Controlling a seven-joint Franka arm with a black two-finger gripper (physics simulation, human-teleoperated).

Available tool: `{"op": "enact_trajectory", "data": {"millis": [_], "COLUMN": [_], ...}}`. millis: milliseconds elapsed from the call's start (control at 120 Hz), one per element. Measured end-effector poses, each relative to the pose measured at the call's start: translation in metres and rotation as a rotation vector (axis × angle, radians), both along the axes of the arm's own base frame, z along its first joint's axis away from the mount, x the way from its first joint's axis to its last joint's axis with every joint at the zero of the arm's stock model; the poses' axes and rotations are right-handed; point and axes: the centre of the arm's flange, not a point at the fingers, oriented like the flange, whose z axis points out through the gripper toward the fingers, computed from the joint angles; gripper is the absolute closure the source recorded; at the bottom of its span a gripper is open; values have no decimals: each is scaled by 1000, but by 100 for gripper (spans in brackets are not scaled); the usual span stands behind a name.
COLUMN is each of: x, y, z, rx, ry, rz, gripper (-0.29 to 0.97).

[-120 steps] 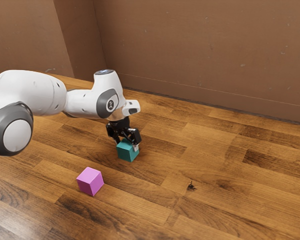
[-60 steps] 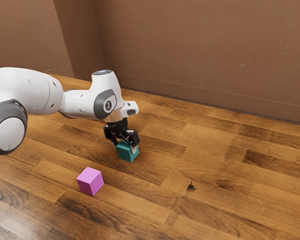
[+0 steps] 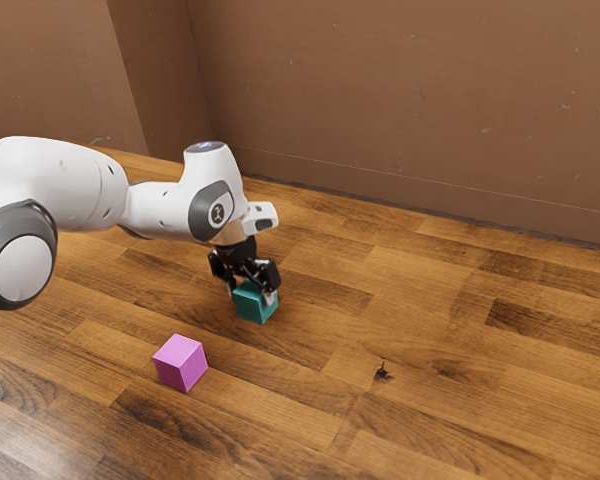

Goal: Pick up the blue block with one arm, and put the blue block on the pink block with one arm

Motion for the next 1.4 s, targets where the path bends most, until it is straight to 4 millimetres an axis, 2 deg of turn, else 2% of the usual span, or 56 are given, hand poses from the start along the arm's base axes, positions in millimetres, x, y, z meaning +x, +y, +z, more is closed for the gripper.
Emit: {"op": "enact_trajectory", "data": {"millis": [792,1000,1150,1200,1275,1342,1400], "x": [-1,-1,-1,0,-5,-22,-47], "y": [-5,-5,-5,-7,-6,-5,-4], "z": [-6,-8,-8,-3,16,42,59], "rx": [-5,-4,0,0,1,3,4], "ry": [0,3,2,-4,-21,-35,-30], "rz": [4,7,9,8,11,16,21], "gripper": [4,26,29,31,31,32,32]}}
